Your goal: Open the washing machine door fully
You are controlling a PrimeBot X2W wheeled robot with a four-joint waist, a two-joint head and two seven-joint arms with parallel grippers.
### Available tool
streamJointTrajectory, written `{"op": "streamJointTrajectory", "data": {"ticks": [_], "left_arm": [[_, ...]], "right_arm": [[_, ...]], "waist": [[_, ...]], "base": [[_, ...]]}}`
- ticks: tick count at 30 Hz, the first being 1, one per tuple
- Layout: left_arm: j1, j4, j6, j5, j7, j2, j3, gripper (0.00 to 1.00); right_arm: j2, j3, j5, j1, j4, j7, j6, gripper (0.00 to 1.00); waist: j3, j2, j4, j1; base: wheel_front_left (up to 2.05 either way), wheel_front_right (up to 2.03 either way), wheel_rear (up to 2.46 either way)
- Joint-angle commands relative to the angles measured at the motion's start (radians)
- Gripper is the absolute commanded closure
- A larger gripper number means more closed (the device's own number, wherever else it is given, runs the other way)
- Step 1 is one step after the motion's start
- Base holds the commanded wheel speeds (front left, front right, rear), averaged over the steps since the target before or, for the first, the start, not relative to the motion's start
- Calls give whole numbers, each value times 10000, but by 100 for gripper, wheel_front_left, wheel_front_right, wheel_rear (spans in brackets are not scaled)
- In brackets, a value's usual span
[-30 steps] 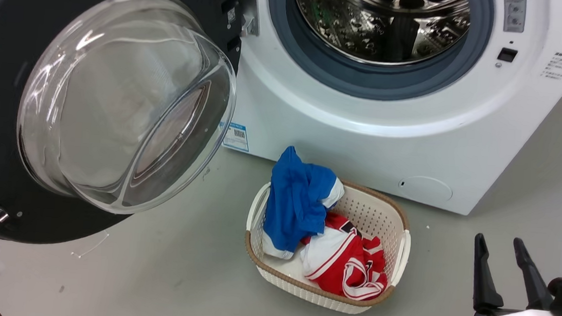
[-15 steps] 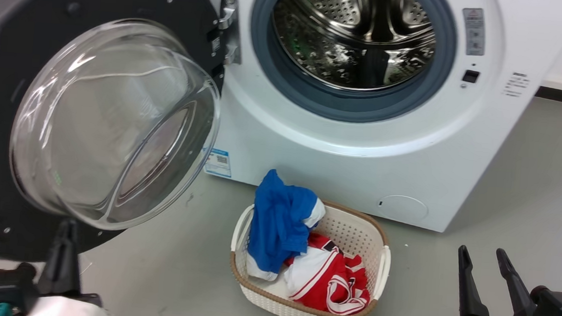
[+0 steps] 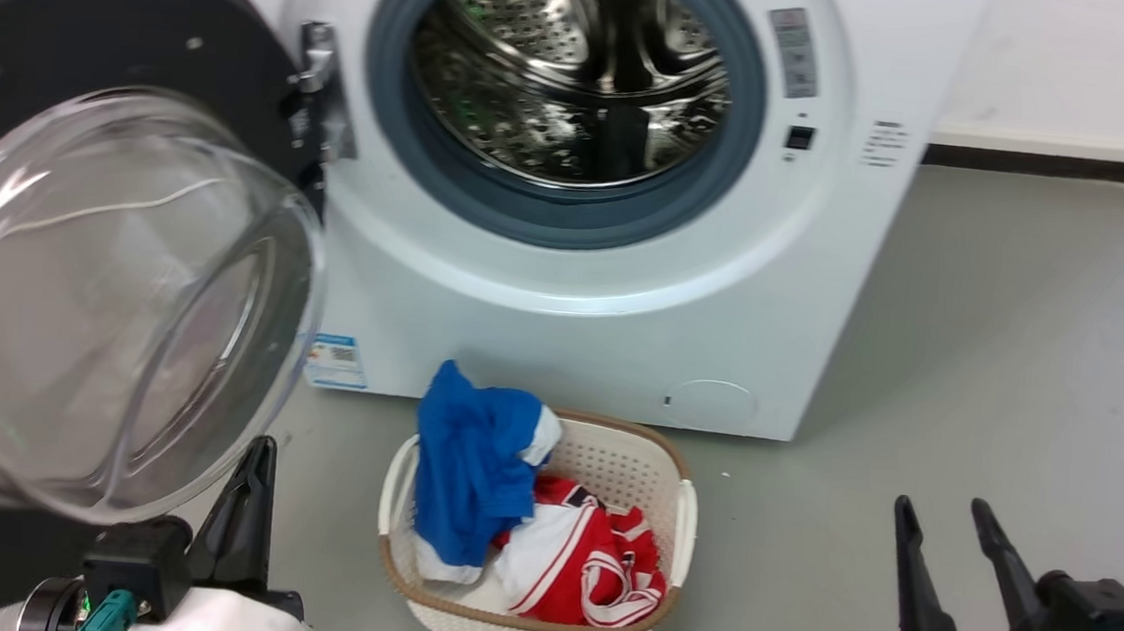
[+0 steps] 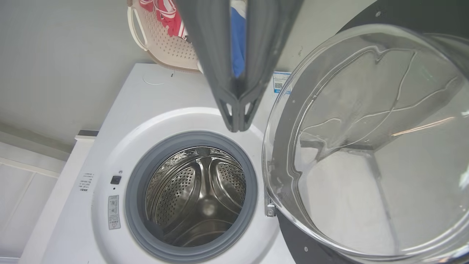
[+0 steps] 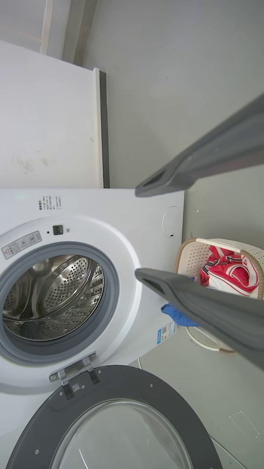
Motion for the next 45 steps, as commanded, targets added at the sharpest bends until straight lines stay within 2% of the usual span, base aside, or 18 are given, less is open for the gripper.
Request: {"op": "streamJointTrajectory", "data": {"ticks": [1, 7, 9, 11, 19, 29, 45], "left_arm": [[-181, 65, -7, 29, 8, 7, -32, 100], [-470, 600, -94, 95, 28, -12, -188, 100], [-579, 767, -97, 120, 10, 8, -214, 56], [-628, 948, -115, 90, 10, -5, -243, 0], [-697, 1361, 29, 57, -131, -46, -187, 0], [-616, 1552, 81, 21, -327, -190, -243, 0], [-788, 1727, -47, -123, -513, -235, -240, 0]], "right_arm": [[16, 76, -72, 43, -33, 18, -3, 0], [15, 359, -250, 50, 9, 61, -3, 0], [15, 405, -263, 18, 28, 62, -3, 0], [15, 430, -274, -24, 49, 52, -3, 0], [15, 475, -317, -157, 117, -10, -3, 0], [15, 506, -408, -249, 212, -160, -3, 0], [15, 526, -308, -337, 377, -254, -3, 0]], "waist": [[-45, 0, -366, 0], [-3, 0, -996, 0], [28, 0, -1116, 0], [40, 0, -1199, 0], [102, 0, -1318, 0], [160, 0, -1158, 0], [131, 0, -1098, 0]], "base": [[0, 0, 0], [0, 0, 0], [0, 0, 0], [0, 0, 0], [0, 0, 0], [0, 0, 0], [0, 0, 0]]}}
